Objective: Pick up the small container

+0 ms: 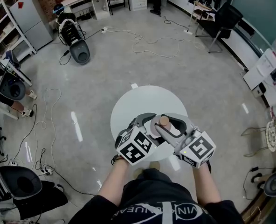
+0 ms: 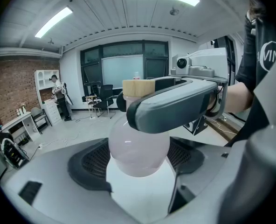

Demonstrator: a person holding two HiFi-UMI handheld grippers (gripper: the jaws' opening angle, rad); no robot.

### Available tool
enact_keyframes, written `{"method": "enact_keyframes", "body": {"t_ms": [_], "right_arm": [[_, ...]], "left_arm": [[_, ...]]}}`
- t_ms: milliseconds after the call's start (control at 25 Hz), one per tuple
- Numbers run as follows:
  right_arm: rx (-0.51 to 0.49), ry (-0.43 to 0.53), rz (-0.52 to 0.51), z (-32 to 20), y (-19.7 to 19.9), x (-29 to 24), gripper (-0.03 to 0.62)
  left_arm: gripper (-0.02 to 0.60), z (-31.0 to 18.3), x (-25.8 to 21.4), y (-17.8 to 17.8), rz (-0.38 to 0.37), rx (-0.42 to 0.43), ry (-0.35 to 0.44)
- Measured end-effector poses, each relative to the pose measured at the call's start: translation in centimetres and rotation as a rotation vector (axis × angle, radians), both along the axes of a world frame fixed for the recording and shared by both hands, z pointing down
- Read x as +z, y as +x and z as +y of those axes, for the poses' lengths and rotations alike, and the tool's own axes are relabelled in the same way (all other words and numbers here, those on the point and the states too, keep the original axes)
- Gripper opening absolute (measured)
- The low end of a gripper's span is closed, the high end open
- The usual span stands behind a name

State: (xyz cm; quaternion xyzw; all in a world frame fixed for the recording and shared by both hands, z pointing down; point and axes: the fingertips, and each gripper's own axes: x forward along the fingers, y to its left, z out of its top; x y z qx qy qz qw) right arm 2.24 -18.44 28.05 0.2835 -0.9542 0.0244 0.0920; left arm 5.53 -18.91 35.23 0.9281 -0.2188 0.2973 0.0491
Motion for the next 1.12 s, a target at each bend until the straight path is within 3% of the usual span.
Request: {"method": "enact_keyframes", "body": {"t_ms": [1120], "right_arm": [[-0.004,0.035,-0.011,0.6,-0.6,-2.3,0.144]], "left_arm": [[0.383,0.5,-2.3,-0.6,0.004,0.007,0.028]]}}
